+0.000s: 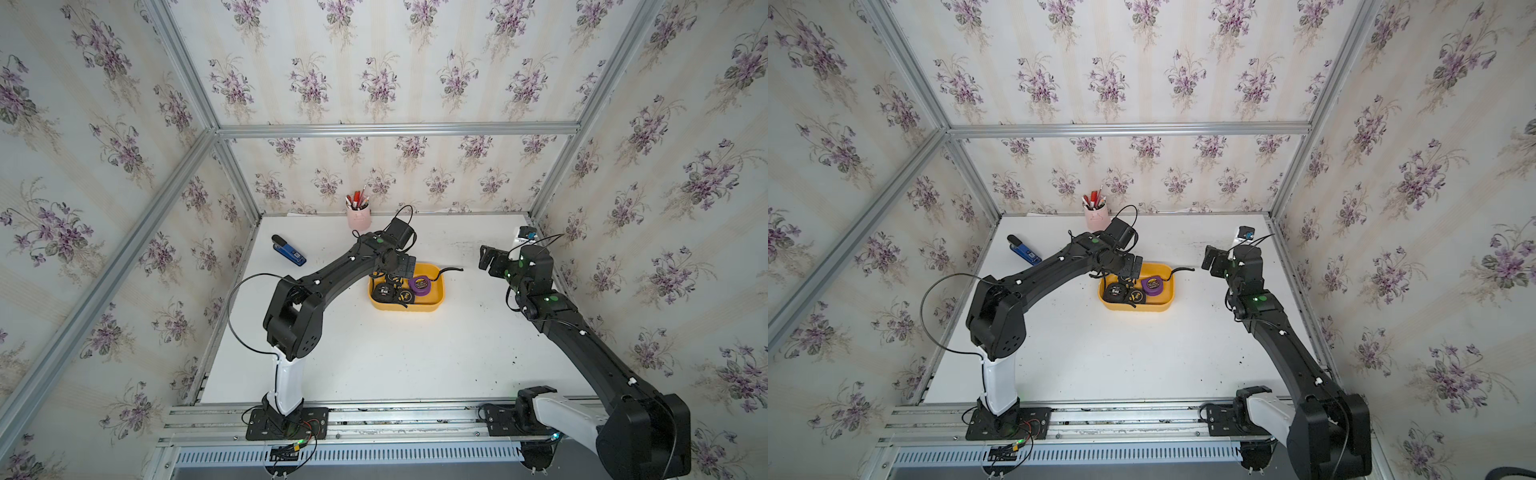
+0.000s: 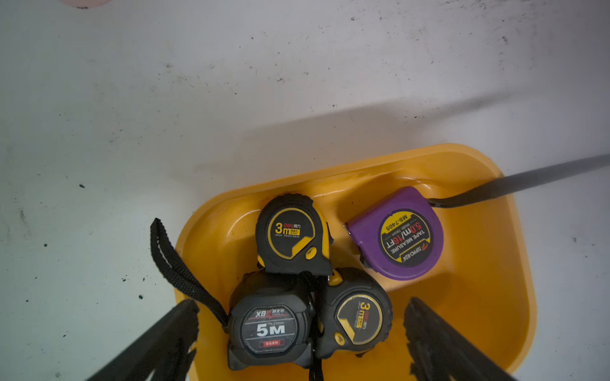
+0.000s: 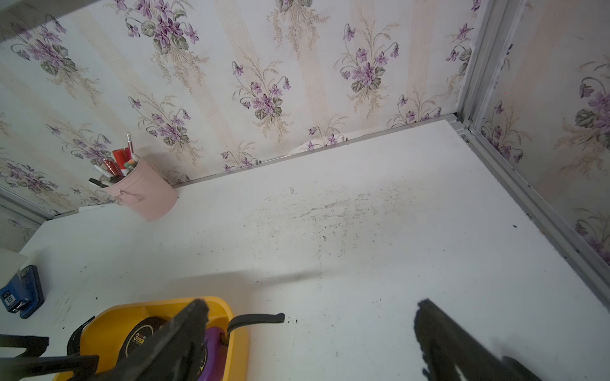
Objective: Take the tape measure out of the storage box
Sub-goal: Pick up the tape measure from the storage box.
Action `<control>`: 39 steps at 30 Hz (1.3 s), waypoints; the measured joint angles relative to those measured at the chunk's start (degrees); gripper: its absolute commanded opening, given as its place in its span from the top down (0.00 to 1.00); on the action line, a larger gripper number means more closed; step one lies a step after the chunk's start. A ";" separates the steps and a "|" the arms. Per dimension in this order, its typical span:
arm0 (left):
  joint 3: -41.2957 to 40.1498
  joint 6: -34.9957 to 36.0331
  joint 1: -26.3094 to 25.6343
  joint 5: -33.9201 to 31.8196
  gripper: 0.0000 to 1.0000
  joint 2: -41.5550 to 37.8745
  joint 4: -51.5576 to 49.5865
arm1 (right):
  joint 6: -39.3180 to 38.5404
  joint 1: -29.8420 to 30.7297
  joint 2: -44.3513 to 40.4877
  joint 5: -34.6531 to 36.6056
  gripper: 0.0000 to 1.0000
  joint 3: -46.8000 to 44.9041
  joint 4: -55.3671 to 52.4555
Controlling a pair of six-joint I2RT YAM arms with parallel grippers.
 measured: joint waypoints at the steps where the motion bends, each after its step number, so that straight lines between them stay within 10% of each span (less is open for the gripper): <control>1: 0.96 -0.15 -0.11 0.04 0.00 1.07 -0.46 | -0.02 0.00 0.00 0.00 0.00 -0.09 -0.02; 29: 8.44 -3.78 2.69 -1.31 0.04 14.88 -2.67 | -1.03 0.00 3.08 -0.90 0.02 -1.01 0.13; 39: 8.44 -3.78 2.69 0.44 0.26 16.52 -2.43 | -0.07 0.00 4.33 -1.75 0.02 -1.03 0.28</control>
